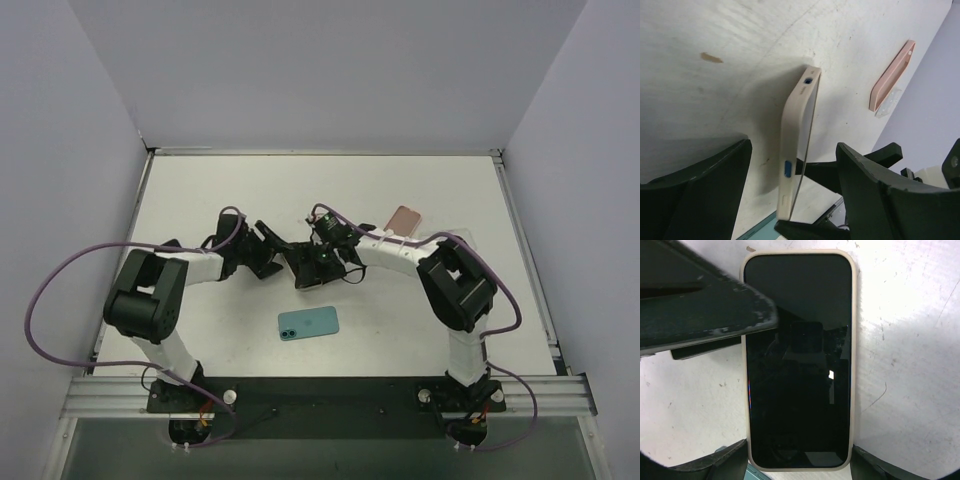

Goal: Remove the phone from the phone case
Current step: Pick up the phone at the center of the board.

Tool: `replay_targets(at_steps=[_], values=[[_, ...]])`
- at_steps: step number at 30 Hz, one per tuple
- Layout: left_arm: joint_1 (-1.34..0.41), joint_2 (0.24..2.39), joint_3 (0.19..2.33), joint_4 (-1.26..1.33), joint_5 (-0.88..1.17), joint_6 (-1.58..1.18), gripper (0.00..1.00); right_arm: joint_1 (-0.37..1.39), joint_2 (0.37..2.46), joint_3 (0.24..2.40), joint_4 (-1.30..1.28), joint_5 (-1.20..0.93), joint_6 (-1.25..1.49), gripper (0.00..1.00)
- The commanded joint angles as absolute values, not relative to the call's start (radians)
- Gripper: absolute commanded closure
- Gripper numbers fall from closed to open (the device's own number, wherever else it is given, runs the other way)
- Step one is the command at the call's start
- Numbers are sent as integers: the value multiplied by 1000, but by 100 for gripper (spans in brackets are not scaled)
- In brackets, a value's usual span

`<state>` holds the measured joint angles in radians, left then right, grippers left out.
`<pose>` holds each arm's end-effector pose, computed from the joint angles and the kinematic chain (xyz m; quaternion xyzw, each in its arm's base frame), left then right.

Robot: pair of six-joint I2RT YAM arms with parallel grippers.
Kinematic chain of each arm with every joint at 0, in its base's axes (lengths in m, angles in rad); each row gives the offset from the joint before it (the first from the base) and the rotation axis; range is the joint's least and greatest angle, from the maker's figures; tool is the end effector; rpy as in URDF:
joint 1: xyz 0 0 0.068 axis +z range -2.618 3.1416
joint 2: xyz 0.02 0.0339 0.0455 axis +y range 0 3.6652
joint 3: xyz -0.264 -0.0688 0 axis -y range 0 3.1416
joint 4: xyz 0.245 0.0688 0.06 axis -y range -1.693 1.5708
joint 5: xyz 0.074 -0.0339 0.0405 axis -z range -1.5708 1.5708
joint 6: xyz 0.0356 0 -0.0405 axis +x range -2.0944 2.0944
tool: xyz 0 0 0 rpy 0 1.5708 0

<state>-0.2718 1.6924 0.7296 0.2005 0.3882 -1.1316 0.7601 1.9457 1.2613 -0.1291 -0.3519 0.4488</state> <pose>0.3033 -0.0985 0.1349 -0.3070 0.8517 -0.3846 0.1803 0.2947 0.2970 0.1727 -0.2057 0.8937 0.3407 0.2070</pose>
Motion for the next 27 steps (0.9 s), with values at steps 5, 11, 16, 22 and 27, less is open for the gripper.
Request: replay_targets(at_steps=[5,11,16,22,27], values=[[-350,1815,830,206,350,-1131,42,776,1845,1212,-167,-402,463,100],[-374,1862,870,259,420,-1121,100,775,1792,1169,-192,-400,442,69],[-371,1809,853,291,452,-1123,100,738,1622,1106,-224,-348,443,31],[-362,1691,798,402,557,-1160,100,608,1445,1039,-241,-295,543,31],[-353,1629,721,806,689,-1300,100,503,1379,1028,-262,-401,650,37]])
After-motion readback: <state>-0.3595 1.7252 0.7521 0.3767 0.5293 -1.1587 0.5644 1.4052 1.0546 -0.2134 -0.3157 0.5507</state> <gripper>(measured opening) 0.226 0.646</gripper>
